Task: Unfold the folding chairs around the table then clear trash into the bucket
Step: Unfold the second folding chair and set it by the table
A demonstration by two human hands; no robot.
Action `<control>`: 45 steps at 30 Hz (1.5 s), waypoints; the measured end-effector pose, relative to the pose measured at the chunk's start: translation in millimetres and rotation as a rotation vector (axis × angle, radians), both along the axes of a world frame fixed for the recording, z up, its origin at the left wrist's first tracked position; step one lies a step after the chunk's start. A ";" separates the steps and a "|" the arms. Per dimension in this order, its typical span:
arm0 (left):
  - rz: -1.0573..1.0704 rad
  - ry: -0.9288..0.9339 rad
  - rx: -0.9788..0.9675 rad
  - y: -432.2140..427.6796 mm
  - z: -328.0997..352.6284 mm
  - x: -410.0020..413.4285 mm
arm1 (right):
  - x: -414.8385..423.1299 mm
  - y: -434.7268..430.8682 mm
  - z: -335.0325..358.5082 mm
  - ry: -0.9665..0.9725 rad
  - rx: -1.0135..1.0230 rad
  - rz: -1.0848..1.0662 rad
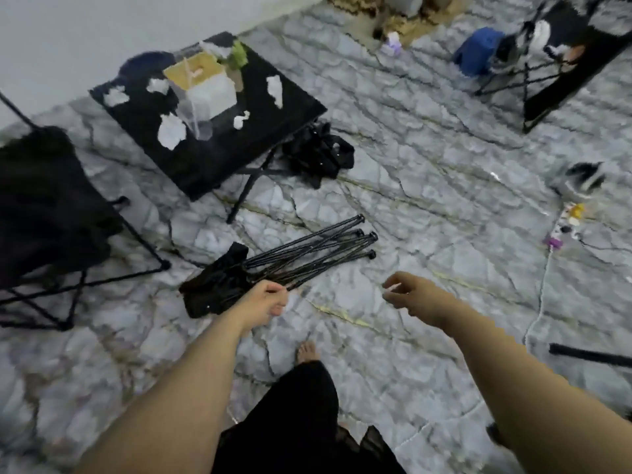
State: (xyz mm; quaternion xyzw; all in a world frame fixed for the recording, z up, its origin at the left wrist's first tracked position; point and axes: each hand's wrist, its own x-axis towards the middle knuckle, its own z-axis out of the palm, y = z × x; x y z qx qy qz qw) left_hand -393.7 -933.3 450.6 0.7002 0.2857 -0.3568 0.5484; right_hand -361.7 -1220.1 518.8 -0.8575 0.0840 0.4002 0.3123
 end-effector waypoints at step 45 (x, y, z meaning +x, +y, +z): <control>2.077 -0.354 0.085 159.1 -551.7 51.8 | 170.8 506.0 -610.7 -0.165 0.430 1.258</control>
